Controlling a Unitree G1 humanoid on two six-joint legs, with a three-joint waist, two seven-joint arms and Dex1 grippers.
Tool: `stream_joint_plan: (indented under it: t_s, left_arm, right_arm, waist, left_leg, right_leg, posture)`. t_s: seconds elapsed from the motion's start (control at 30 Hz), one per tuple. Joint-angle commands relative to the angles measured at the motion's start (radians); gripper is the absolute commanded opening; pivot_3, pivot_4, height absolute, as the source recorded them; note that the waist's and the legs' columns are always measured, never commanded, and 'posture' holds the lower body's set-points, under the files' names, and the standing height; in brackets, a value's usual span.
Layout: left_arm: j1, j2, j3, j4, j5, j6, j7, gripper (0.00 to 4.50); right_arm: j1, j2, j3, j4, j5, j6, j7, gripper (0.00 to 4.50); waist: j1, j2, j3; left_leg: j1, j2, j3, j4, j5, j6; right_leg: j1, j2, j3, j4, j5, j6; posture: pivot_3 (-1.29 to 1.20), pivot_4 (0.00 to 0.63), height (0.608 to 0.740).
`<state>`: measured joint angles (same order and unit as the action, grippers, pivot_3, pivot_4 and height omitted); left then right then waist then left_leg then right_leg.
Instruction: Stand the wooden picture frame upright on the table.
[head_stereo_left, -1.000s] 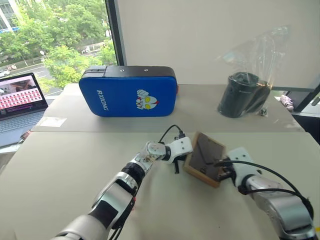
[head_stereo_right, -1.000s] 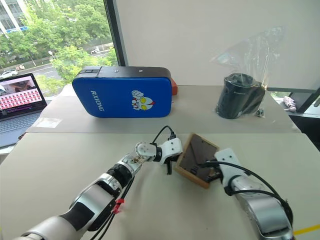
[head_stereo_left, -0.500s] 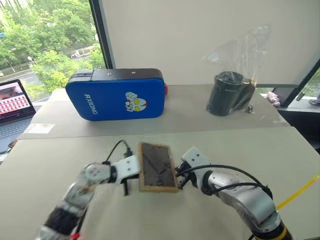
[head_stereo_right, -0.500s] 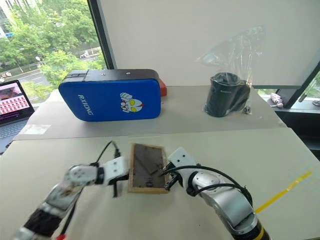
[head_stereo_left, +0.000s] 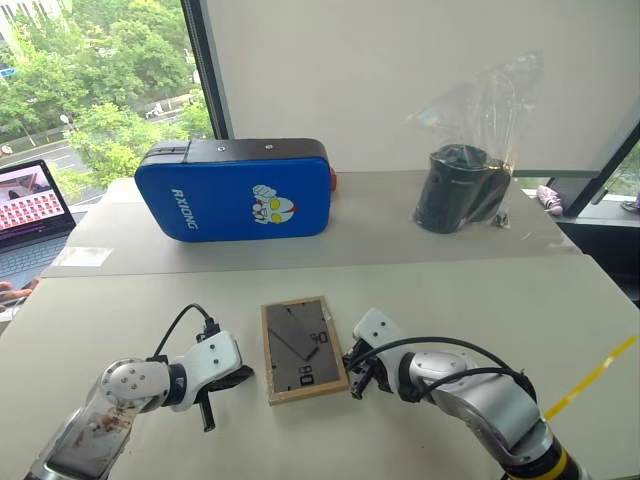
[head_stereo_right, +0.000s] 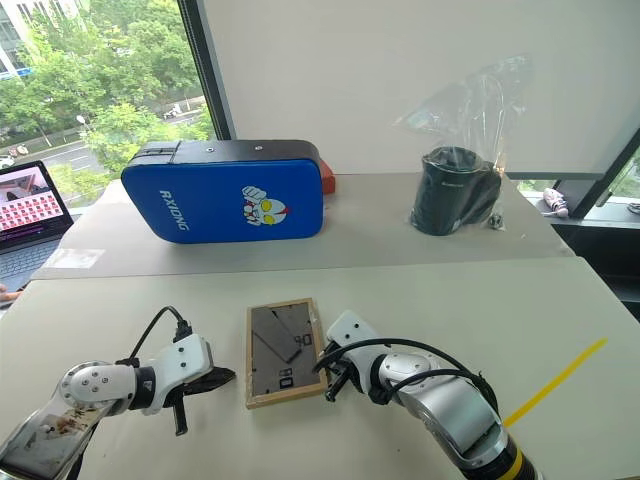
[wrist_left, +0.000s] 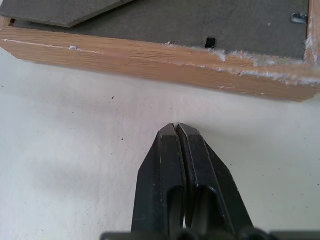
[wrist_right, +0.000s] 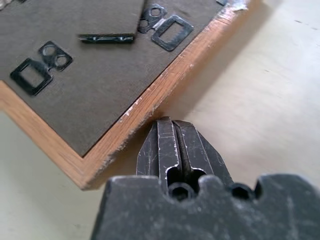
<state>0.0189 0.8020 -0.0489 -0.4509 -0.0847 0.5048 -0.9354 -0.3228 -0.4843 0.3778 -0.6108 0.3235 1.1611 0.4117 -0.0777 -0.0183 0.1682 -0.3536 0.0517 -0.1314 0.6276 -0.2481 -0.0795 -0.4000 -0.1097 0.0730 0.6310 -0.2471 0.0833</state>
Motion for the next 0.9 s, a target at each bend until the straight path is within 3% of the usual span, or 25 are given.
stream_joint_plan:
  t_s: [0.03, 0.23, 0.4, 0.53, 0.63, 0.77, 0.9]
  left_arm:
    - [-0.036, -0.014, -0.077, 0.102, 0.044, 0.018, 0.030, 0.10]
    - [-0.123, -0.023, -0.130, 0.176, 0.061, -0.011, 0.032, 0.10]
    - [-0.127, 0.037, -0.103, 0.233, 0.080, -0.088, 0.022, 0.10]
    - [-0.091, 0.115, -0.013, 0.268, 0.050, -0.243, -0.011, 0.10]
    - [-0.062, 0.171, 0.028, 0.356, 0.076, -0.464, -0.010, 0.10]
    - [-0.080, 0.164, 0.031, 0.481, 0.099, -0.772, 0.005, 1.06]
    - [-0.178, 0.119, -0.010, 0.686, 0.262, -1.258, 0.157, 2.64]
  right_arm:
    - [-0.021, 0.011, 0.003, -0.031, 0.021, -0.016, 0.024, 0.01]
    - [-0.024, 0.009, -0.002, -0.026, 0.016, -0.009, 0.025, 0.01]
    - [0.000, -0.010, -0.026, -0.026, 0.007, -0.003, 0.013, 0.01]
    - [0.017, -0.029, -0.047, 0.003, -0.006, -0.027, 0.013, 0.01]
    - [0.020, -0.036, -0.067, 0.032, -0.008, -0.054, 0.024, 0.01]
    - [0.016, -0.037, -0.078, 0.051, -0.003, -0.075, 0.035, 0.00]
    - [0.002, -0.025, -0.072, 0.069, -0.004, -0.087, 0.041, 0.00]
  waist:
    - [0.011, 0.000, 0.000]
    - [0.033, 0.001, -0.001]
    - [0.033, 0.001, -0.001]
    - [0.019, 0.001, -0.001]
    - [0.009, 0.001, 0.000]
    - [0.015, 0.000, 0.000]
    - [0.024, 0.000, 0.000]
  left_leg:
    - [0.000, 0.000, 0.000, 0.000, 0.000, 0.000]
    - [0.000, 0.000, 0.000, 0.001, 0.001, -0.001]
    - [0.000, 0.000, 0.000, 0.000, 0.001, -0.001]
    - [-0.001, 0.000, 0.000, -0.001, 0.001, -0.001]
    - [-0.002, 0.000, 0.000, -0.002, 0.001, 0.000]
    - [-0.003, 0.000, 0.000, -0.002, 0.001, 0.000]
    - [-0.004, 0.000, 0.000, -0.002, 0.001, -0.001]
  right_leg:
    - [0.000, 0.000, 0.000, 0.000, 0.000, 0.000]
    - [0.001, 0.000, 0.000, -0.001, 0.000, 0.000]
    - [0.001, 0.000, 0.000, -0.001, 0.000, 0.000]
    - [-0.001, 0.000, 0.000, -0.001, 0.000, 0.000]
    - [-0.003, 0.000, 0.000, 0.000, -0.001, -0.001]
    - [-0.003, 0.000, 0.000, -0.001, -0.001, -0.001]
    - [-0.004, 0.000, 0.000, -0.002, -0.001, -0.001]
  posture:
    - [0.00, 0.150, 0.740]
    - [0.00, 0.150, 0.740]
    - [0.00, 0.150, 0.740]
    - [0.00, 0.150, 0.740]
    - [0.00, 0.150, 0.740]
    - [0.00, 0.150, 0.740]
    - [0.00, 0.150, 0.740]
